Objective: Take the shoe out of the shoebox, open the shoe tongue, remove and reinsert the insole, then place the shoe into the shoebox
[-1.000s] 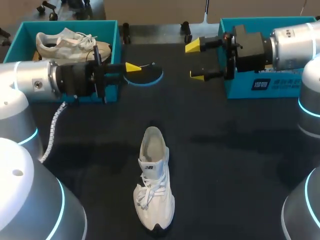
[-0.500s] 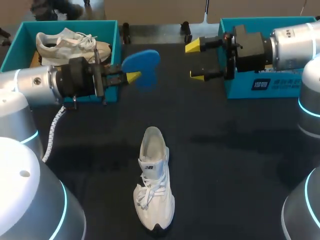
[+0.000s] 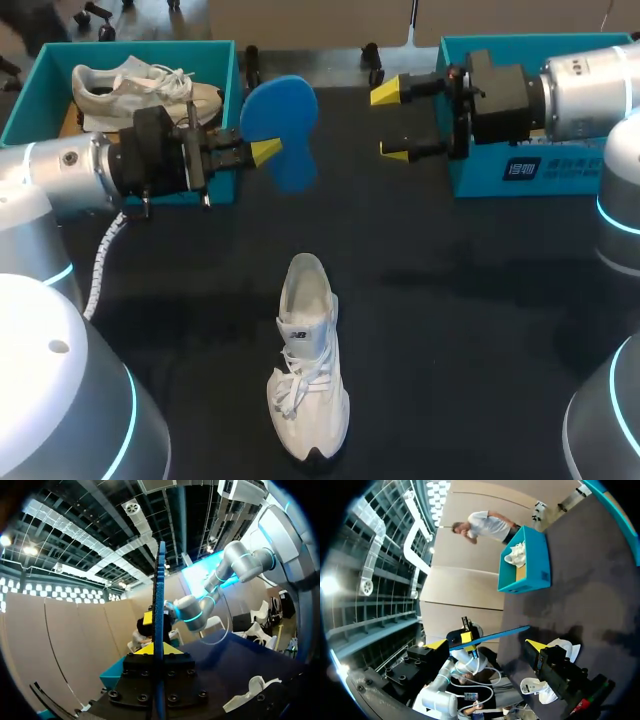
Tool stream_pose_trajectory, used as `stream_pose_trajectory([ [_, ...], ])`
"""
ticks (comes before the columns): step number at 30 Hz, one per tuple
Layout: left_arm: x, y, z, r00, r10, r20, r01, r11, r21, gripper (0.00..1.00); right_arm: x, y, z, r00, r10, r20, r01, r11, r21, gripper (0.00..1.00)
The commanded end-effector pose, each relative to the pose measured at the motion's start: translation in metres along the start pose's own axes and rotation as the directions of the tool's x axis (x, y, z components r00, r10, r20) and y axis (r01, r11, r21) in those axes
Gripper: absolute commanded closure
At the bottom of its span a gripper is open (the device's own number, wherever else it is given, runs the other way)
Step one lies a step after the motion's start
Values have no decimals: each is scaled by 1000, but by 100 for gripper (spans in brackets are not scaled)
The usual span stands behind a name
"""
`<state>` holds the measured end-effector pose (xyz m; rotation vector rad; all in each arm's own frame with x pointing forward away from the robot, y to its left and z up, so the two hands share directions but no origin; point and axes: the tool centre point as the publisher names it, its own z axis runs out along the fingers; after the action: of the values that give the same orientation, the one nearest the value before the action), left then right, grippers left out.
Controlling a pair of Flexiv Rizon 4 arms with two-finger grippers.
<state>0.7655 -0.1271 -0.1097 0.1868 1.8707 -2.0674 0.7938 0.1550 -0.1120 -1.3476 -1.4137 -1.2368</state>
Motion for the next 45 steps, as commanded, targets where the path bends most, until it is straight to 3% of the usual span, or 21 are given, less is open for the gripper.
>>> stream_pose_trajectory([
  [1,2,0,0,1000,1,2,-1,1000,-1,100,0,0,2,1000,1,3,-1,1000,-1,0],
  [4,2,0,0,1000,1,2,-1,1000,-1,100,0,0,2,1000,1,3,-1,1000,-1,0],
  [8,3,-1,-1,992,-118,53,118,993,-7,100,0,0,2,1000,1,3,-1,1000,-1,0],
  [15,3,0,-1,936,-344,76,350,931,-101,100,0,0,2,1000,1,3,-1,1000,-1,0],
  [20,3,7,1,800,-594,82,597,802,-18,100,0,0,2,1000,1,3,-1,1000,-1,0],
  [22,5,11,4,817,-572,77,576,815,-54,100,0,0,2,1000,1,3,-1,1000,-1,0],
  [35,5,11,4,817,-572,77,576,815,-54,100,0,0,2,1000,1,3,-1,1000,-1,0],
  [45,-5,12,2,568,-819,83,822,570,-8,100,0,0,2,1000,1,3,-1,1000,-1,0],
])
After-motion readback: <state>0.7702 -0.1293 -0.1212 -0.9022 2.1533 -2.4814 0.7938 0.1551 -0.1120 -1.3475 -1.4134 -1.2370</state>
